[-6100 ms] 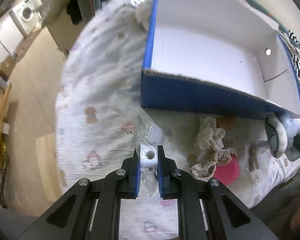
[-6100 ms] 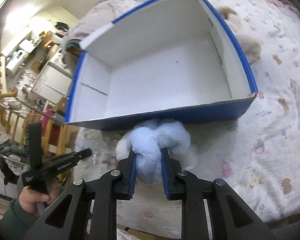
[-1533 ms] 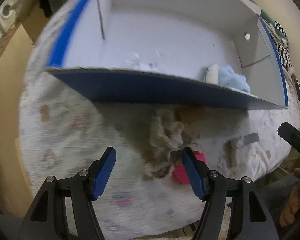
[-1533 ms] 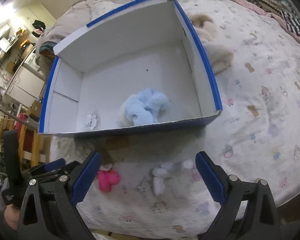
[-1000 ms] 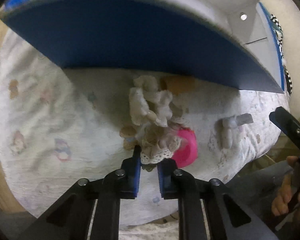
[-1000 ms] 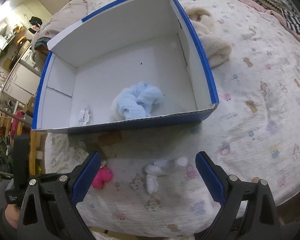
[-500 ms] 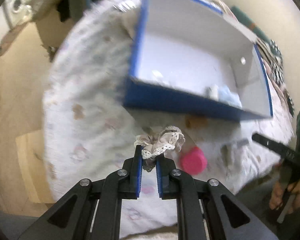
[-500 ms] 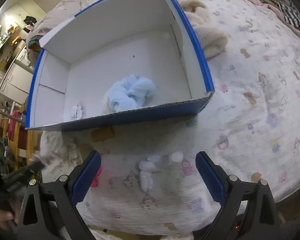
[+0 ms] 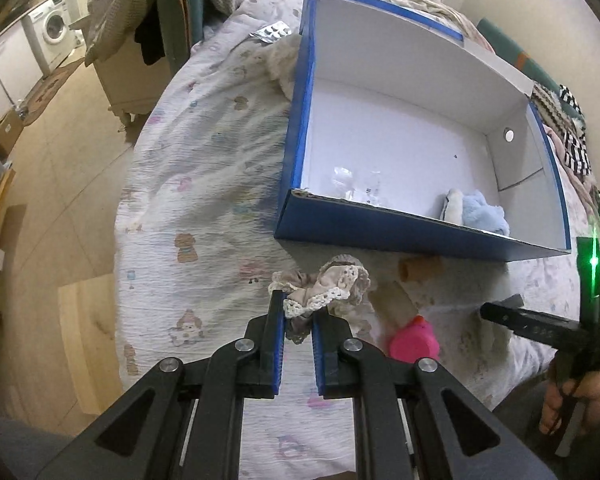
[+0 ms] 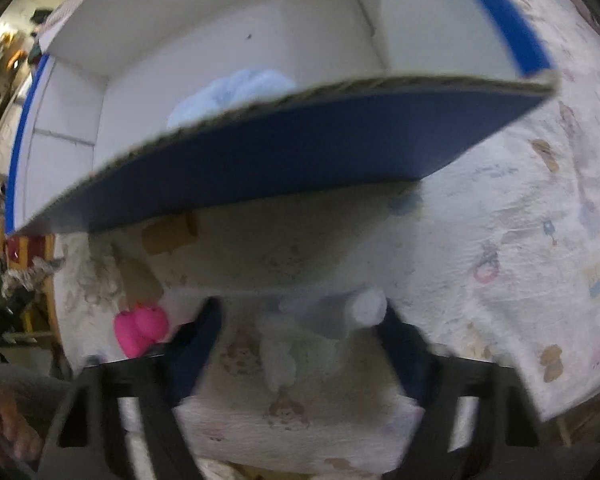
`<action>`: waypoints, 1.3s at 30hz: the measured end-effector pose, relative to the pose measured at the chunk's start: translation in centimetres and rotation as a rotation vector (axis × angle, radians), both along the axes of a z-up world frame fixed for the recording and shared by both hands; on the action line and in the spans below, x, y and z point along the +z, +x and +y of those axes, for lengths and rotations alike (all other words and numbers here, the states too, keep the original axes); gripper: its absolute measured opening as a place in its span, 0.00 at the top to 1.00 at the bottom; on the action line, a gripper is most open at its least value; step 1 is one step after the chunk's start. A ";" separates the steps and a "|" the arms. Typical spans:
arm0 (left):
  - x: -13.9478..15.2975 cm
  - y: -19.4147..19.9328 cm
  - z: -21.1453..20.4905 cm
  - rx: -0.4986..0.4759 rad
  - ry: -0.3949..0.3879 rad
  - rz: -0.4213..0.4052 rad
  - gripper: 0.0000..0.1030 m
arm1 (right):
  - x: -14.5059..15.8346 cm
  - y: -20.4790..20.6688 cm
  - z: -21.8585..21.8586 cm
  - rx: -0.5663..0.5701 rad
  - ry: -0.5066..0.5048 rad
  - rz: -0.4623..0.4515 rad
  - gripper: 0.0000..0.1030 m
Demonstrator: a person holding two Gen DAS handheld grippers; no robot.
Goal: Organize soft objects
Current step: 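Grasp the lace scrunchie with the left tool while the right tool grasps the white sock, then carry the scrunchie and white sock into the box and open both tools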
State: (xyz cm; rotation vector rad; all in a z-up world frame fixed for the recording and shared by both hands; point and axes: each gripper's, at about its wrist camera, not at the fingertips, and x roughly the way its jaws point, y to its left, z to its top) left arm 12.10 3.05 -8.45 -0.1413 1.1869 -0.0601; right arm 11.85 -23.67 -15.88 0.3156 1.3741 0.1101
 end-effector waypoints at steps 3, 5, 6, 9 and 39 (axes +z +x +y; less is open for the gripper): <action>0.0 -0.1 0.0 -0.002 0.001 0.001 0.89 | -0.7 0.1 0.8 0.036 -0.032 0.013 0.61; -0.1 -0.1 0.0 -0.003 0.002 0.004 0.89 | -0.8 -0.2 1.1 0.050 -0.035 0.010 0.64; -0.1 -0.1 0.1 -0.001 0.007 0.003 0.89 | -0.6 -0.3 1.3 0.058 -0.040 -0.003 0.64; 0.0 -0.3 0.2 0.005 0.013 -0.002 0.89 | 0.0 -0.7 1.6 0.078 -0.034 -0.030 0.64; 9.2 -1.3 -2.7 -0.014 0.123 -0.295 0.89 | 14.8 -3.6 4.5 0.202 0.116 -0.438 0.64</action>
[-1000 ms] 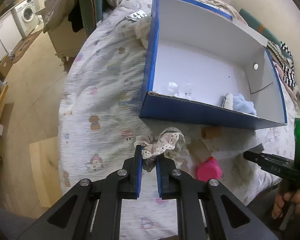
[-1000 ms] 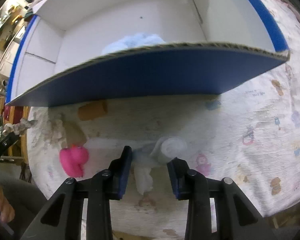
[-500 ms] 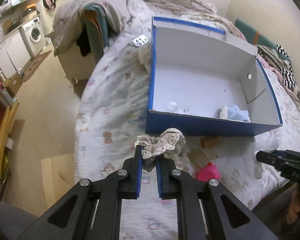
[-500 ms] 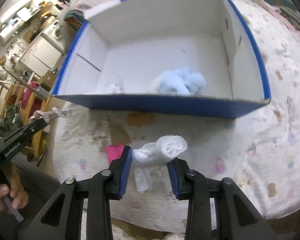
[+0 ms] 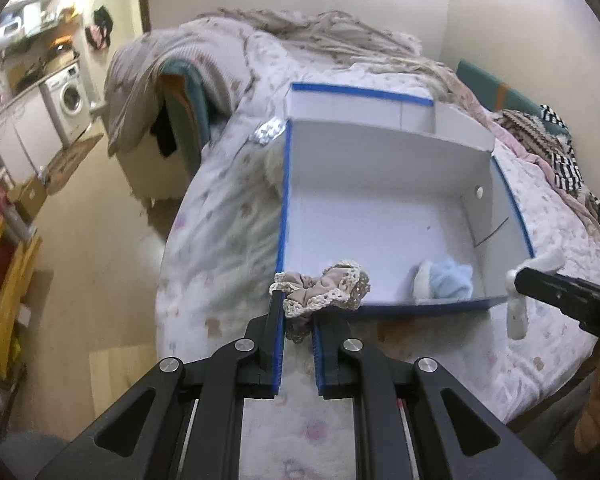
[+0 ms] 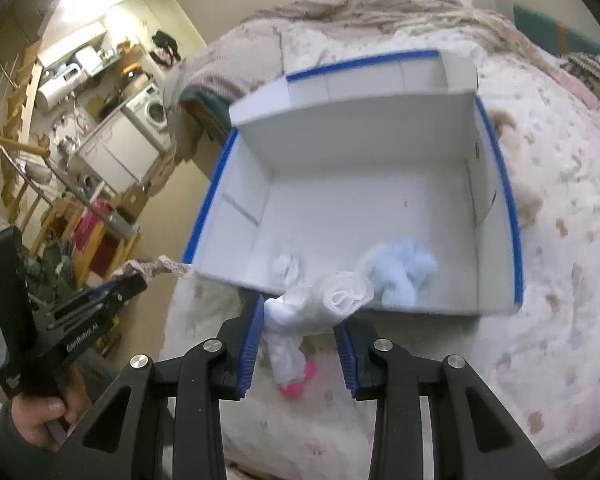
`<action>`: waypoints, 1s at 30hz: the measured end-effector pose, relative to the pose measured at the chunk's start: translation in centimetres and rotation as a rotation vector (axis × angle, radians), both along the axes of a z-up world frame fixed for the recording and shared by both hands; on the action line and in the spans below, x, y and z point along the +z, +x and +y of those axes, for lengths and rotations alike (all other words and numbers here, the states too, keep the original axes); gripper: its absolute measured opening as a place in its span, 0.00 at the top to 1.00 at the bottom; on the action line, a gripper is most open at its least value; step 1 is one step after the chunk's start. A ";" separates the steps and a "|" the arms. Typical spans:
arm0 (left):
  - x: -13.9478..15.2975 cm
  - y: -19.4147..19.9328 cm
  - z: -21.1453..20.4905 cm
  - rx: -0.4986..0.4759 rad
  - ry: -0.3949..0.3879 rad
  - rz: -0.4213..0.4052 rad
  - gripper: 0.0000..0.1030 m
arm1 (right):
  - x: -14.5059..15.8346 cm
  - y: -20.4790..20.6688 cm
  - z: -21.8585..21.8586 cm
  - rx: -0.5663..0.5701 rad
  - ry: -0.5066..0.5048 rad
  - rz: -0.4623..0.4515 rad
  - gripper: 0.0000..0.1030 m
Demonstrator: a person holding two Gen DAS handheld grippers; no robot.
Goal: Organize soft objects
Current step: 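Carry the scrunchie and white sock into the box and open both tools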
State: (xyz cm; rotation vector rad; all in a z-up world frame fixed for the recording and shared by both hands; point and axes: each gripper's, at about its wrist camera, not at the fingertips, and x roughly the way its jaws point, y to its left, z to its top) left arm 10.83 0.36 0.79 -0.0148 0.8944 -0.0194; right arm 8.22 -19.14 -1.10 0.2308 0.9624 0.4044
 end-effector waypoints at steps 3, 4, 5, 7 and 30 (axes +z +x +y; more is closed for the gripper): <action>0.9 1.5 -0.7 -0.017 0.011 -0.014 0.89 | 1.3 1.2 -0.2 -0.017 0.016 -0.035 0.64; 1.0 1.9 -0.8 -0.020 0.013 -0.016 0.89 | 1.6 1.6 -0.2 -0.021 0.019 -0.041 0.64; 1.2 2.5 -1.1 -0.025 0.014 -0.018 0.89 | 1.9 2.0 -0.3 -0.024 0.019 -0.048 0.64; 1.3 3.6 -1.6 -0.038 0.016 -0.016 0.89 | 2.3 2.9 -0.4 -0.029 0.014 -0.062 0.64; -7.6 11.7 -4.7 -0.069 0.013 0.089 0.89 | -5.1 9.7 -2.9 -0.137 -0.085 0.049 0.64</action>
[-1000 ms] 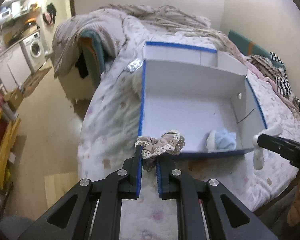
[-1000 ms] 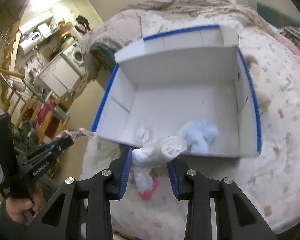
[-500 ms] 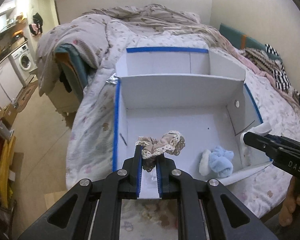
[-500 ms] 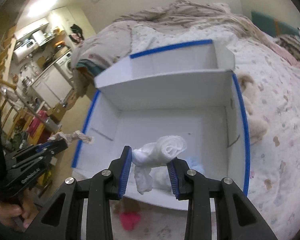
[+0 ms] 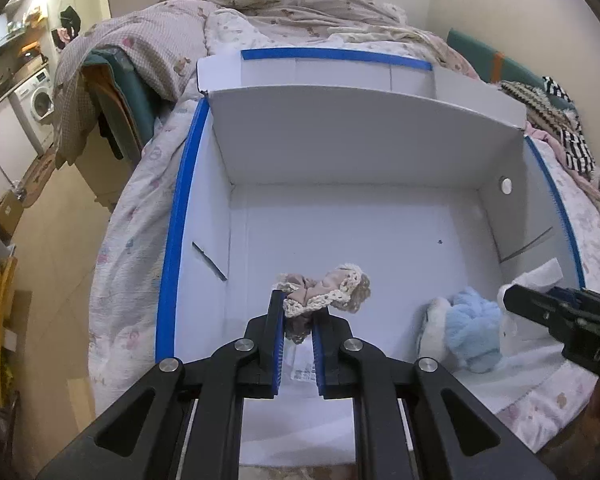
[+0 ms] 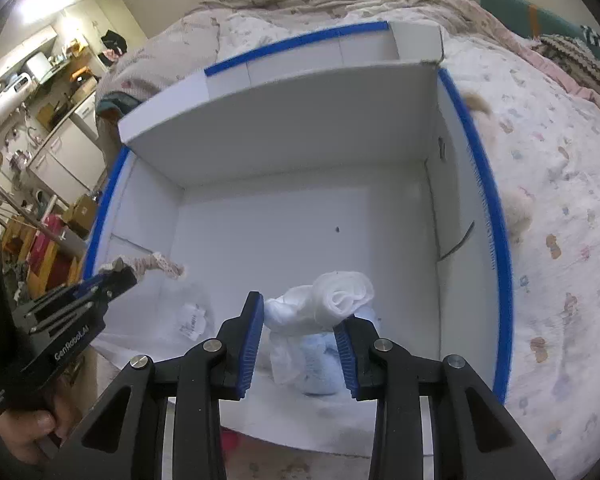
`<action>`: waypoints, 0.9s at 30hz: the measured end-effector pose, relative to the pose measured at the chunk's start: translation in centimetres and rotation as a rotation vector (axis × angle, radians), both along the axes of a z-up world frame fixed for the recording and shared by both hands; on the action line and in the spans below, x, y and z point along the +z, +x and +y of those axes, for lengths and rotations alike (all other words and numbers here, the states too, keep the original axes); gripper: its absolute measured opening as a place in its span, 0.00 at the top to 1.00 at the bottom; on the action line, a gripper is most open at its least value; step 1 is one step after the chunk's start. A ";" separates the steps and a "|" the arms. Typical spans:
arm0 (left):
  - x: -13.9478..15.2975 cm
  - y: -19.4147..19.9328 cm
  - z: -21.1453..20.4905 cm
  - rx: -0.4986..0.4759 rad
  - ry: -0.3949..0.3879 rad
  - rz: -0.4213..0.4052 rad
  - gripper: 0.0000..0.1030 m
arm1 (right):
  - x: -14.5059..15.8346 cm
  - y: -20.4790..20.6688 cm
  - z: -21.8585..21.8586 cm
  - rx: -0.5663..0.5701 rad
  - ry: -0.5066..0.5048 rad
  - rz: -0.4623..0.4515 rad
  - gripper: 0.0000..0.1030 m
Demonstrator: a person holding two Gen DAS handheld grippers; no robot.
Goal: Organize soft objects
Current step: 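Carry the scrunchie and white sock into the box and open both tools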
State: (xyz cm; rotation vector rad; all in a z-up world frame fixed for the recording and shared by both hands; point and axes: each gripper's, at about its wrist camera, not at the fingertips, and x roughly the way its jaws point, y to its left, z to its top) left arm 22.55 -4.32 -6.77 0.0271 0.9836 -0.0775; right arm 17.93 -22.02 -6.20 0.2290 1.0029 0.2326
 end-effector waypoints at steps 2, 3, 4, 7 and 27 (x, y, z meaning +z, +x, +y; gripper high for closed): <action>-0.5 0.4 -0.1 0.006 -0.013 0.021 0.89 | -0.6 0.2 0.1 0.005 -0.007 0.012 0.64; -0.6 0.4 0.0 0.011 -0.016 0.026 0.89 | -0.8 0.3 0.2 0.008 -0.010 0.017 0.64; -0.8 0.6 -0.1 0.015 -0.023 0.035 0.89 | -1.1 0.4 0.3 0.012 -0.018 0.023 0.64; -1.4 0.7 -0.6 -0.002 -0.018 0.046 0.89 | -1.6 0.6 0.5 0.021 -0.031 0.030 0.64; -1.7 0.7 -2.3 -0.039 0.020 0.031 0.40 | -2.5 1.7 0.6 0.021 -0.029 0.061 0.43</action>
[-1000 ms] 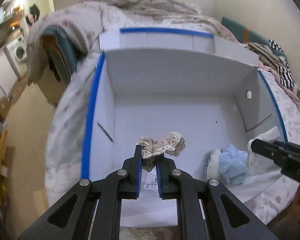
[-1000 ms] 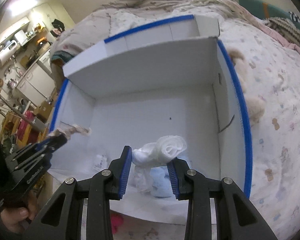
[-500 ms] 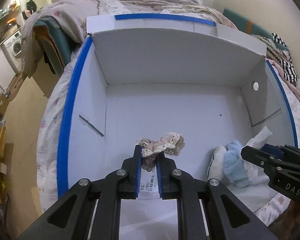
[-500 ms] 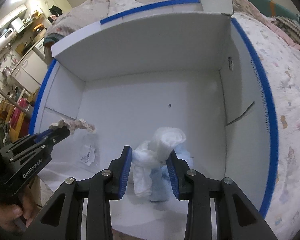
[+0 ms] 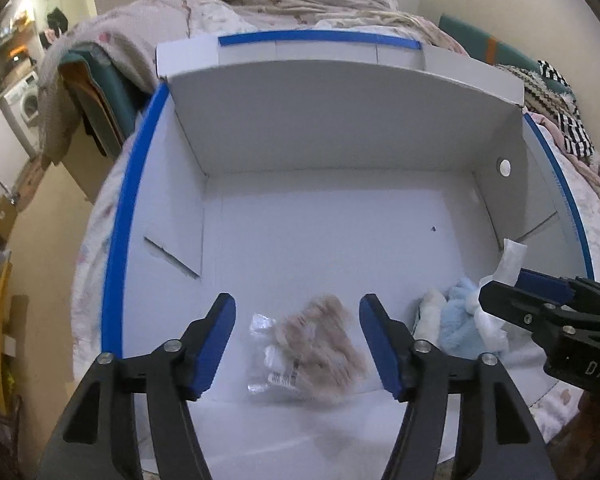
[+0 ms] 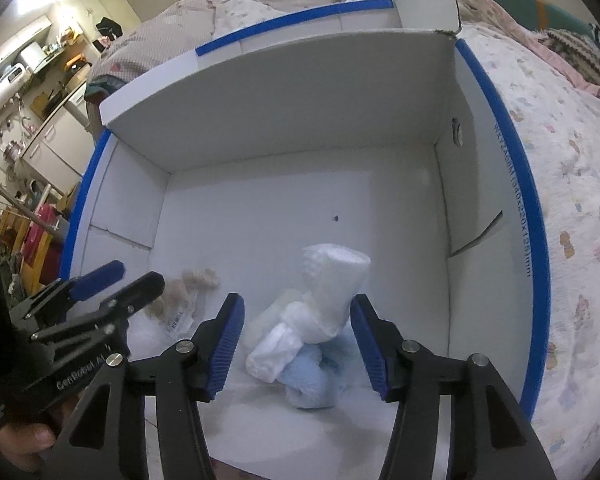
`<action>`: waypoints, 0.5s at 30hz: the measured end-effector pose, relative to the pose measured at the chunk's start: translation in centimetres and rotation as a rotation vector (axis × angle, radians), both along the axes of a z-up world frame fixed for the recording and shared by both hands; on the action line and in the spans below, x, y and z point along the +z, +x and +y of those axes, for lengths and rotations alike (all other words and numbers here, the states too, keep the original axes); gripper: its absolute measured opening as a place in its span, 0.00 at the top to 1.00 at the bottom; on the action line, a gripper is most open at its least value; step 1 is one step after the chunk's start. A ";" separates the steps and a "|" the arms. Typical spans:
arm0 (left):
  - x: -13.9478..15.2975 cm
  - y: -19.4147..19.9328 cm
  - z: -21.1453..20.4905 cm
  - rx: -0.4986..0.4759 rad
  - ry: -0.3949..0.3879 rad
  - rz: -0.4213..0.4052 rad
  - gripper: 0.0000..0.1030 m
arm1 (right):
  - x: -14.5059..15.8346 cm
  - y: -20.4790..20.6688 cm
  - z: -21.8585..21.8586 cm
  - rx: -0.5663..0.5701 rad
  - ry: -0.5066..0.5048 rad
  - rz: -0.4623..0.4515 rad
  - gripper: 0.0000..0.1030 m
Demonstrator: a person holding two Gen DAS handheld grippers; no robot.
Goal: Organize soft objects
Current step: 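Carry the scrunchie and white sock into the box and open both tools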
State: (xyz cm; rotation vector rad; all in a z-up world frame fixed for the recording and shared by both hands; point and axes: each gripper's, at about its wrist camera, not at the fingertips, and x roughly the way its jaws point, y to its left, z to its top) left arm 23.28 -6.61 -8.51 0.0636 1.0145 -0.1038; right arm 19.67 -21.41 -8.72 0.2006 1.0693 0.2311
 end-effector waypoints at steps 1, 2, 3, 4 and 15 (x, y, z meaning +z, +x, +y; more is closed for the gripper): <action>0.0 0.0 0.0 0.001 -0.003 0.003 0.39 | 0.1 0.0 0.0 -0.002 0.001 -0.002 0.39; -0.1 0.1 -0.1 0.002 -0.022 0.017 0.39 | 0.2 0.0 0.0 -0.003 0.004 -0.006 0.33; -0.1 0.2 0.0 0.001 -0.044 0.030 0.39 | 0.4 0.0 0.0 -0.003 0.006 -0.009 0.33; -0.2 0.3 0.0 0.002 -0.059 0.041 0.39 | 0.5 -0.1 0.1 -0.004 0.004 -0.014 0.33; 1.5 -0.5 0.2 0.020 -0.076 -0.002 0.39 | 2.7 -0.9 0.9 0.009 -0.062 -0.095 0.27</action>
